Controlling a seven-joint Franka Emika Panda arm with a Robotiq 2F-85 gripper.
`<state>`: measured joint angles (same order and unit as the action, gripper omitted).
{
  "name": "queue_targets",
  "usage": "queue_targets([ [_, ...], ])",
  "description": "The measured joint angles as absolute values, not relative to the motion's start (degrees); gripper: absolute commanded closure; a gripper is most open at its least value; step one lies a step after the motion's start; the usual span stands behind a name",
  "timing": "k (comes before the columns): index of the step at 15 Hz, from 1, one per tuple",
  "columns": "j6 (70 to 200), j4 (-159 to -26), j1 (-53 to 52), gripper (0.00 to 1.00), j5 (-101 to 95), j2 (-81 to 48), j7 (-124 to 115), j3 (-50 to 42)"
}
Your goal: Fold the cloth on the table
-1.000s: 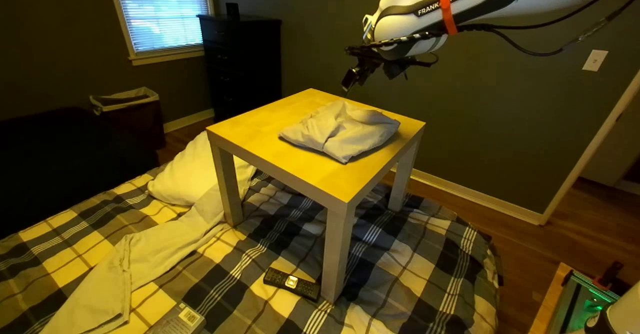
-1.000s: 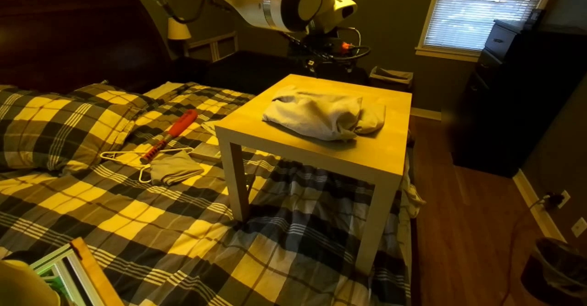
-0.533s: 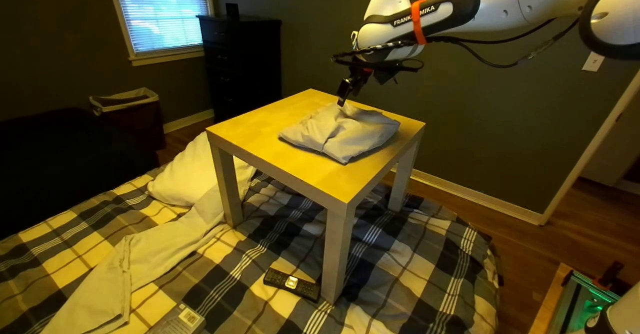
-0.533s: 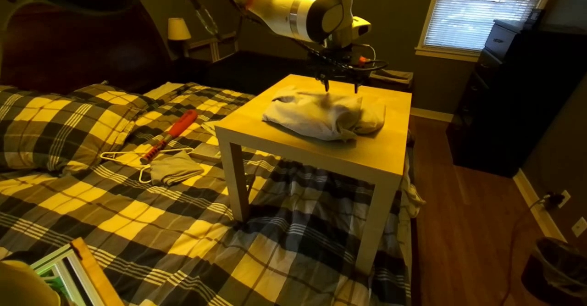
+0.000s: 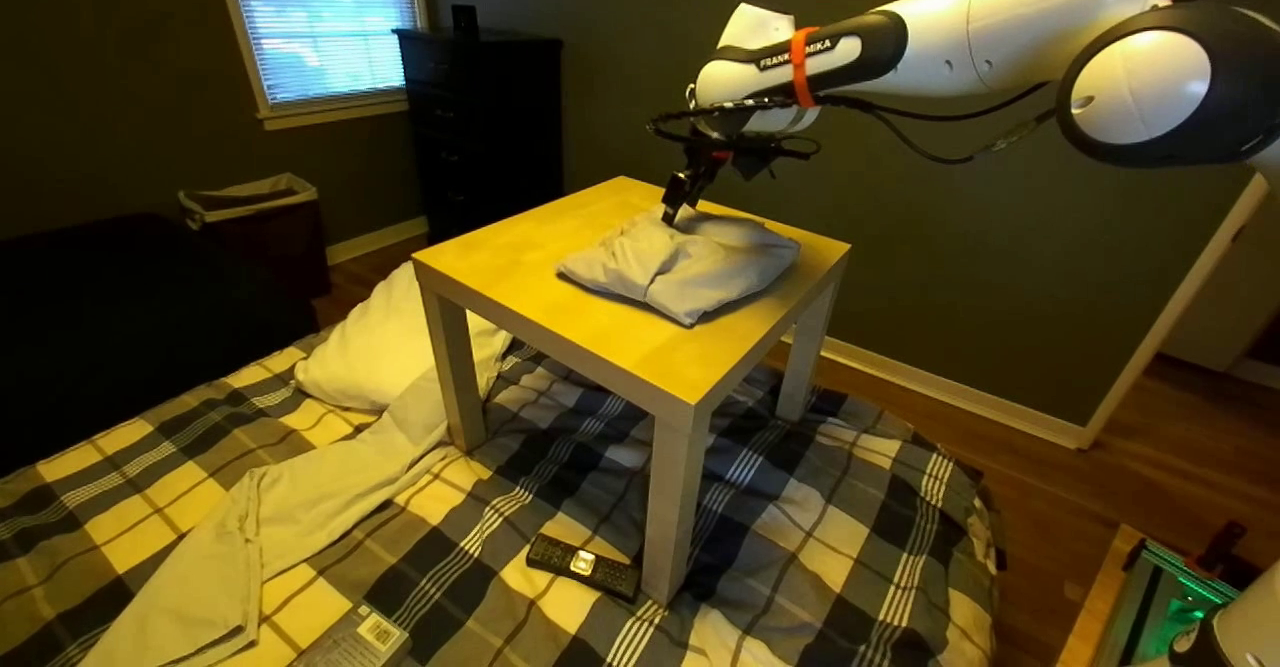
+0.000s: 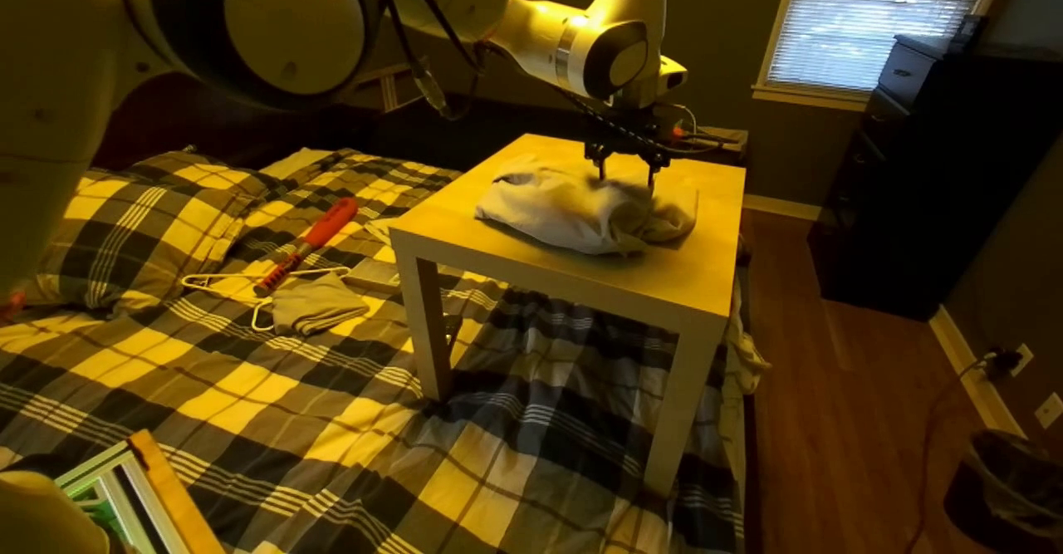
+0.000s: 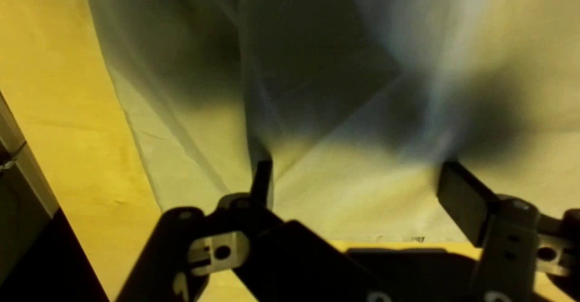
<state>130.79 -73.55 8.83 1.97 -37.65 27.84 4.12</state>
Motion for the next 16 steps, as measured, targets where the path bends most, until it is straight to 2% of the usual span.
queue_targets([
  [5,127.34,-67.85,10.85,0.00,2.91,-41.31,31.98,5.33],
  [6,126.80,-67.16,11.03,0.08,2.91,-41.88,32.34,5.39],
  [7,126.42,-66.59,11.21,0.28,3.04,-42.41,32.73,5.52],
  [16,125.36,-64.15,11.80,0.96,6.05,-45.05,33.77,7.18],
])
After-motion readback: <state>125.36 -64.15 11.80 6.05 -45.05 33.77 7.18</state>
